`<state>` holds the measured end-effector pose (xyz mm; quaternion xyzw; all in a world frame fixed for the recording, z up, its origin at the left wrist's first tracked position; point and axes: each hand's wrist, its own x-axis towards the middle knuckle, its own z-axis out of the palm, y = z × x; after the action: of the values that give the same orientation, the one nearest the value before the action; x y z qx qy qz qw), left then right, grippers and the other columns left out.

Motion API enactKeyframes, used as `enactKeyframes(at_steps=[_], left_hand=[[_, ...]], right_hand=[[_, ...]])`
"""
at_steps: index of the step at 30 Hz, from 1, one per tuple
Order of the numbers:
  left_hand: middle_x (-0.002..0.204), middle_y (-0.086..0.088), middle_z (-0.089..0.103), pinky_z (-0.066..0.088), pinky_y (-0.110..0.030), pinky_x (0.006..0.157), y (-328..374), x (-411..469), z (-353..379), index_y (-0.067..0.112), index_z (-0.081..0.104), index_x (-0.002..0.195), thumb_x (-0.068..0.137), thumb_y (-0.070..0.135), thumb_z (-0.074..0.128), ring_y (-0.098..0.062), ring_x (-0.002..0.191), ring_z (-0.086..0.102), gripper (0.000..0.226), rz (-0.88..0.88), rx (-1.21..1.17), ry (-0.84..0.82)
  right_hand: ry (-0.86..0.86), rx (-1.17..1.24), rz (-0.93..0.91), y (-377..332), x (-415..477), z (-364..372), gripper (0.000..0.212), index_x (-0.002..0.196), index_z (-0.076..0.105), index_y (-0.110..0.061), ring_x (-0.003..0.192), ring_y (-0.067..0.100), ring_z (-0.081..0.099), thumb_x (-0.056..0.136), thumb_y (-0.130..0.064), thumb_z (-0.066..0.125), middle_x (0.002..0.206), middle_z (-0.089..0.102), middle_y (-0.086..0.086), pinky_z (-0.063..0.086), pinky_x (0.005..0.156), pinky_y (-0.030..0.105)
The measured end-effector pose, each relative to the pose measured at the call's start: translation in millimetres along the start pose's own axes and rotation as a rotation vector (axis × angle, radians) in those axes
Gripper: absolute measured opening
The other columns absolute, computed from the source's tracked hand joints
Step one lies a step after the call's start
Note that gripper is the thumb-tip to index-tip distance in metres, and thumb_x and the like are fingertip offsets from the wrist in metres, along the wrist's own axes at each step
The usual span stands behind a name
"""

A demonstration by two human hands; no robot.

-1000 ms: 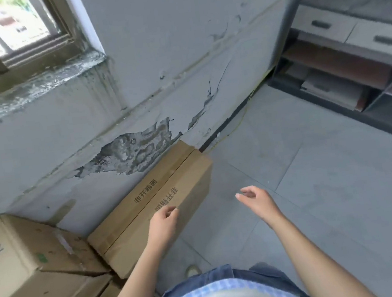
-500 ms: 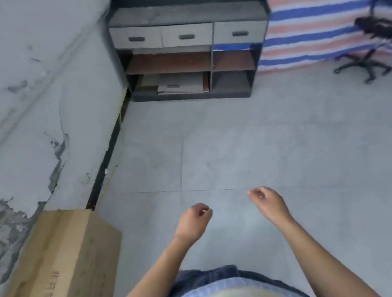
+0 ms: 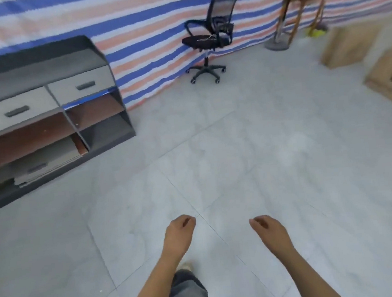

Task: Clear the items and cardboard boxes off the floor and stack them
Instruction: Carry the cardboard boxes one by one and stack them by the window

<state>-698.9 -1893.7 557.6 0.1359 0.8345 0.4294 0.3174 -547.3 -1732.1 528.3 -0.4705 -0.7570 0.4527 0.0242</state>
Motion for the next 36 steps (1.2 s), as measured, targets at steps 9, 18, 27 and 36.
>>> enactKeyframes(at_steps=[9, 18, 27, 36], left_hand=[[0.084, -0.004, 0.062, 0.039, -0.025, 0.065, 54, 124, -35, 0.013, 0.059, 0.076, 0.094, 0.017, 0.047, -0.02, 0.08, 0.054, 0.022, 0.031, -0.02, -0.171], [0.089, -0.007, 0.066, 0.042, -0.033, 0.08, 81, 215, -21, 0.014, 0.061, 0.082, 0.093, 0.017, 0.051, -0.026, 0.092, 0.06, 0.016, -0.065, -0.035, -0.283], [0.093, -0.007, 0.064, 0.039, -0.03, 0.078, 189, 306, 85, 0.009, 0.061, 0.097, 0.095, 0.018, 0.047, -0.023, 0.09, 0.058, 0.016, 0.053, 0.106, -0.392], [0.094, -0.007, 0.065, 0.038, -0.028, 0.079, 289, 361, 192, 0.014, 0.059, 0.091, 0.096, 0.017, 0.046, -0.023, 0.092, 0.058, 0.014, 0.119, 0.216, -0.444]], right_hand=[[0.134, 0.083, 0.142, -71, 71, 11, 0.035, 0.118, 0.058, -0.012, 0.099, 0.009, 0.049, 0.093, -0.034, 0.052, 0.117, 0.058, 0.003, 0.035, 0.083, 0.021], [0.227, 0.135, 0.361, -68, 112, 1, 0.037, 0.123, 0.054, -0.013, 0.099, 0.009, 0.047, 0.093, -0.034, 0.051, 0.12, 0.056, 0.003, 0.034, 0.083, 0.02], [0.396, 0.289, 0.394, -43, 232, -101, 0.035, 0.123, 0.055, -0.011, 0.096, 0.011, 0.048, 0.091, -0.027, 0.054, 0.123, 0.055, 0.006, 0.037, 0.075, 0.02], [0.413, 0.363, 0.411, -23, 341, -207, 0.029, 0.116, 0.059, -0.011, 0.1, 0.013, 0.052, 0.09, -0.024, 0.057, 0.119, 0.057, 0.005, 0.035, 0.082, 0.021]])
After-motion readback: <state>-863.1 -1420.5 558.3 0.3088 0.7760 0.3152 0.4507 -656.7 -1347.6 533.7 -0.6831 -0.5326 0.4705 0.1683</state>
